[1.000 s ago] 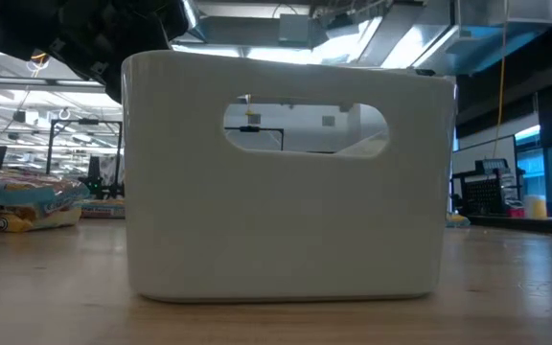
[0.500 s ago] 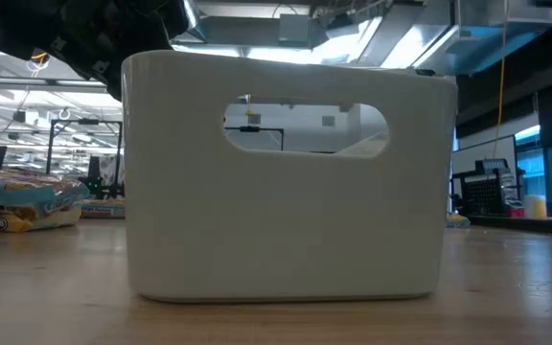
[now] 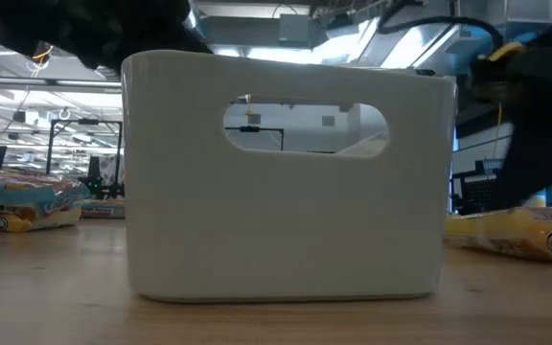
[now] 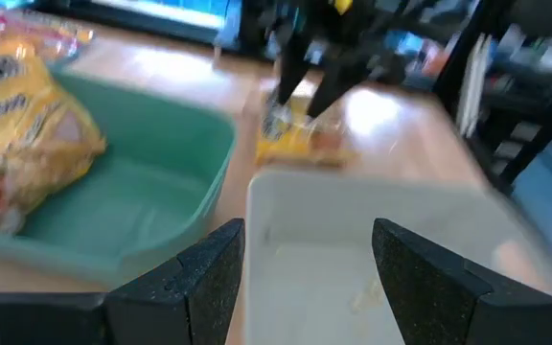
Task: Sort Maruchan noodles
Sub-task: Put the yellow noodle pack into the green bin
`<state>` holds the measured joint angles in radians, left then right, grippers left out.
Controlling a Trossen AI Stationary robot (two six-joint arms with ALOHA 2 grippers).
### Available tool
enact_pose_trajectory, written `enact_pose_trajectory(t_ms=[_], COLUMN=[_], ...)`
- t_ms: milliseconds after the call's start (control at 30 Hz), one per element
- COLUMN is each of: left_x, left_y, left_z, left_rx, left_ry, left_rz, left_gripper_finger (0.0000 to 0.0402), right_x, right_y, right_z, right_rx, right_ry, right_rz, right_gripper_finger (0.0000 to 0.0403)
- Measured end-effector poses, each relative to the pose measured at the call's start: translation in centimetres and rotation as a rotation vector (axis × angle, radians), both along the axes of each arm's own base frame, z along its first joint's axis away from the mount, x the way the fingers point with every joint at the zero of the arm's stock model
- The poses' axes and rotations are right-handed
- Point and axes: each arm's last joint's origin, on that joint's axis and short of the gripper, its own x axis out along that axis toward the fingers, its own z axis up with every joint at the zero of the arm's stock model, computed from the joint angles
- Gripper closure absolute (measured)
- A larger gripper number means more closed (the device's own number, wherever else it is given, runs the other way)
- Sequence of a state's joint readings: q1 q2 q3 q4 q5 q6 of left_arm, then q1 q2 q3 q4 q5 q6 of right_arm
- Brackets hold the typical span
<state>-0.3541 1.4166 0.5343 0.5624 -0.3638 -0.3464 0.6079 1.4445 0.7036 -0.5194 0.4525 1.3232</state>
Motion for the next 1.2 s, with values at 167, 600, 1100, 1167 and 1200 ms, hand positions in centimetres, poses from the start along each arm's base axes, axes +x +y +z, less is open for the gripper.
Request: enact_pose_trajectory(t_ms=[167,600,1100,1167,1200], left_x=[1.1,13.2,24.4,25.2,25.4], left_y=[-0.5,-4.5,-5.0,-4.7,-4.5], left_z=[1.0,3.5,-1.4,-2.6,-3.2], left_rx=[-0.029,0.127,0.089,0.083,0.085], left_ry=[-0.055,0.061,0.203,0.249,0.270], left_rz=[-0.010,-0.115,-0.182,-0.168,-0.163], left_gripper_finger=[0.0177,0.0177,0.0177,0.0177,0.0177], right_x=[1.2,-2.2,-6.1,-6.2,-6.2], right_y=[-0.2,0.8,-1.7,-1.8,-1.8], right_z=[0.6,2.8,-0.7,-1.2,-1.4], right_rx=[-0.130,-0.281,-0.336,-0.319,-0.312], right_ry=[-0.125,-0.078,0.180,0.165,0.156], right_rz=[0.053,0.102,0.029,0.024,0.024], right_gripper_finger=[0.0180,0.0180,0.0180,0.0180,0.0180])
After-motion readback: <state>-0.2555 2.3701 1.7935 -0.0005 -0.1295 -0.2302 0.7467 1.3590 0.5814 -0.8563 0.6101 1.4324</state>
